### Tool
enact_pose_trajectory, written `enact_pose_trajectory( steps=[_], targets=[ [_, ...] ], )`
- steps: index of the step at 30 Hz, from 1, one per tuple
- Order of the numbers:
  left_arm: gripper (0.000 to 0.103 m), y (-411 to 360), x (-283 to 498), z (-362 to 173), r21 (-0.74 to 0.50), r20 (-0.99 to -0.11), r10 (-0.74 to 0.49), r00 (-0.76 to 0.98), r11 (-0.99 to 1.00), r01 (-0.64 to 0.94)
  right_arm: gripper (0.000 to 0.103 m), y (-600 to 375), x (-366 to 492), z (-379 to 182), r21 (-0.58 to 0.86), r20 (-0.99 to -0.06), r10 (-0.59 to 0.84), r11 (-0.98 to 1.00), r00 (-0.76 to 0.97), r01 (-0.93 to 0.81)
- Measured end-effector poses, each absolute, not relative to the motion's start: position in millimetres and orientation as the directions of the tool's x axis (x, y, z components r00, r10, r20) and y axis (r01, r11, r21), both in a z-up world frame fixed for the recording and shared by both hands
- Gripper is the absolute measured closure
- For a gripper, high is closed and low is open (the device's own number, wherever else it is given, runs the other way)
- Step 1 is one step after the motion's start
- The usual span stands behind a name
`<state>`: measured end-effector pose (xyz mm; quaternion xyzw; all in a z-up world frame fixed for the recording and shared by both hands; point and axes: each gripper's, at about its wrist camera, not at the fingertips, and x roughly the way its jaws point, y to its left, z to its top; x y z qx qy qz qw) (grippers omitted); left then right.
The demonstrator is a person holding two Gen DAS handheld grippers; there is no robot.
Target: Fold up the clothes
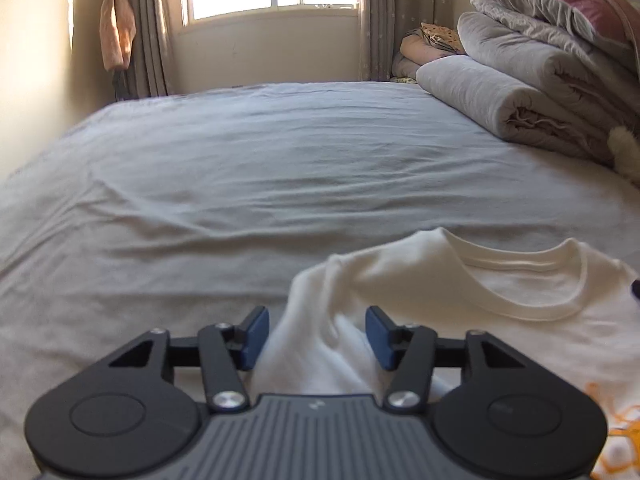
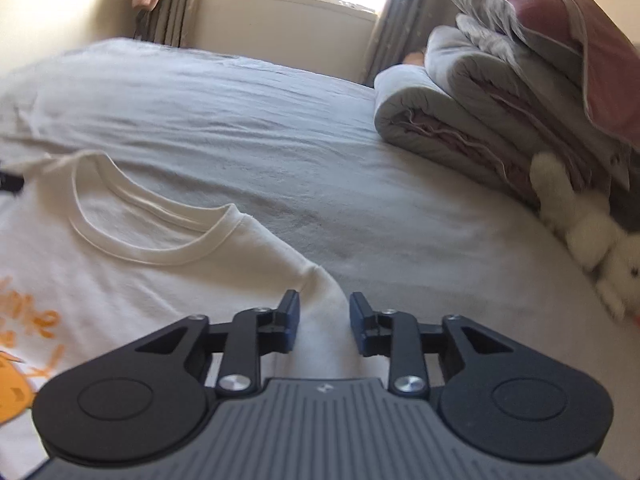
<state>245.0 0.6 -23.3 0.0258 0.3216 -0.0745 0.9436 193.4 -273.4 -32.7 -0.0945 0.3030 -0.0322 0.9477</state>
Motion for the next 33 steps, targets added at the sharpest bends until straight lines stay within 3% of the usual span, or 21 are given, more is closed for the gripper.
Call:
enact_pose_trajectory(
  steps=[13, 33],
  targets=[
    [0.043, 15, 138, -21, -0.296, -0.697, -0.325, 0.639, 0.942, 0.157, 0.060, -251, 94, -16, -0.005, -0.634, 0.024, 0.999, 0.773, -0.036],
    [0.043, 17, 19, -21, -0.417, -0.676, -0.430, 0.599, 0.893, 0.169, 0.059, -234, -19, -24, 0.092, -0.666, 0.066, 0.996, 0.743, -0.006]
  ],
)
